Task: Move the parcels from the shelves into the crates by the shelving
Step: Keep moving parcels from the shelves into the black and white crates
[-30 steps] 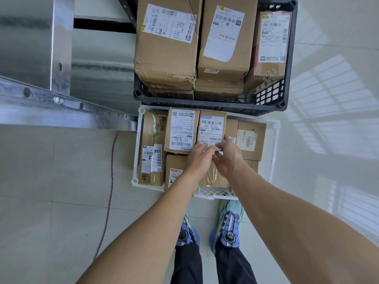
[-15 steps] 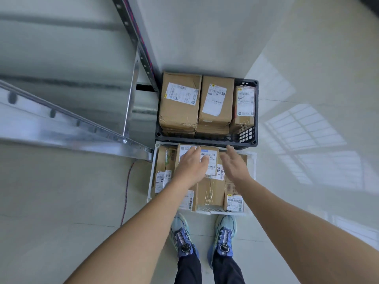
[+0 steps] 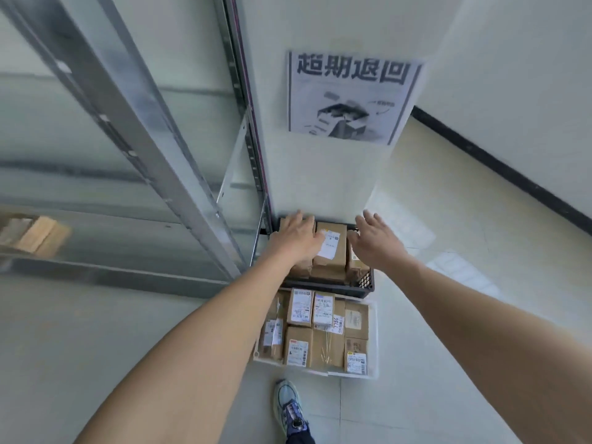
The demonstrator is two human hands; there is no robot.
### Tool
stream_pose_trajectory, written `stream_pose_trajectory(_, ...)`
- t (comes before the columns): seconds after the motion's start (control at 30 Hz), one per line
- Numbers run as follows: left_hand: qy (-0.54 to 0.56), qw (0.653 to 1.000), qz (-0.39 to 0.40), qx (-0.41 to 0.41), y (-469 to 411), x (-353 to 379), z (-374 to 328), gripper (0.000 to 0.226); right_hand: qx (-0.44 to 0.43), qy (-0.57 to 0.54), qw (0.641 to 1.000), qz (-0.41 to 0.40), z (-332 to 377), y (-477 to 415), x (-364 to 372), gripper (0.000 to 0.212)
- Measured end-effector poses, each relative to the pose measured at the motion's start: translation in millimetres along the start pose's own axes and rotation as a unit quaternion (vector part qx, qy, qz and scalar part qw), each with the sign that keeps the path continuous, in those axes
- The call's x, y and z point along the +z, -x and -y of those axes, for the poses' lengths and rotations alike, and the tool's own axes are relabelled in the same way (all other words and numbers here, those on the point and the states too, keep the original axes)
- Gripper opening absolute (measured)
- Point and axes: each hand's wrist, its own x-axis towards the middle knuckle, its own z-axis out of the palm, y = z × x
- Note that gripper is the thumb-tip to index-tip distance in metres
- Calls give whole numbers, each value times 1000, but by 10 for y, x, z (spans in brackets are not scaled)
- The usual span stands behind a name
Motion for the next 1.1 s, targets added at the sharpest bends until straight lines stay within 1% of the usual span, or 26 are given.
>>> stream_pose_trajectory(0.13, 5, 999, -22, -22, 662, -429, -248, 65, -24, 25, 999, -29, 185, 449, -585, 58)
stream_pose_trajectory(0.27, 5, 997, -72, -32, 1356, -725, -445, 64, -64, 38, 995, -70, 412, 1010, -1019, 60)
stream_pose_trajectory(0.4, -1, 993, -105, -43, 2019, -906, -571, 66, -99, 44, 990, -93, 615, 1528, -1259, 61)
stream_pose_trajectory(0.6, 0, 988, -138, -74, 2756, -984, -543, 68, -139, 32, 985, -93, 959, 2022, -1379, 65)
stream_pose_trajectory(0.83, 4, 978, -180, -105, 3497, -1093, -168, 67, -201, 29, 974, -96, 1647, 2393, -1349, 66)
stream_pose_trajectory(0.93, 20, 972, -195, -127, 3803, -1164, 149, 68, -234, 35, 967, -97, 2023, 2504, -1261, 68)
stream_pose_trajectory(0.97, 26, 968, -205, -139, 3981, -1196, 393, 68, -252, 41, 962, -98, 2287, 2550, -1167, 68)
stream_pose_trajectory(1.03, 32, 969, -202, -142, 4093, -1219, 545, 67, -254, 54, 960, -103, 2434, 2547, -1103, 68)
stream_pose_trajectory(1.1, 39, 965, -207, -160, 4325, -1236, 933, 68, -269, 69, 956, -98, 2805, 2592, -948, 65)
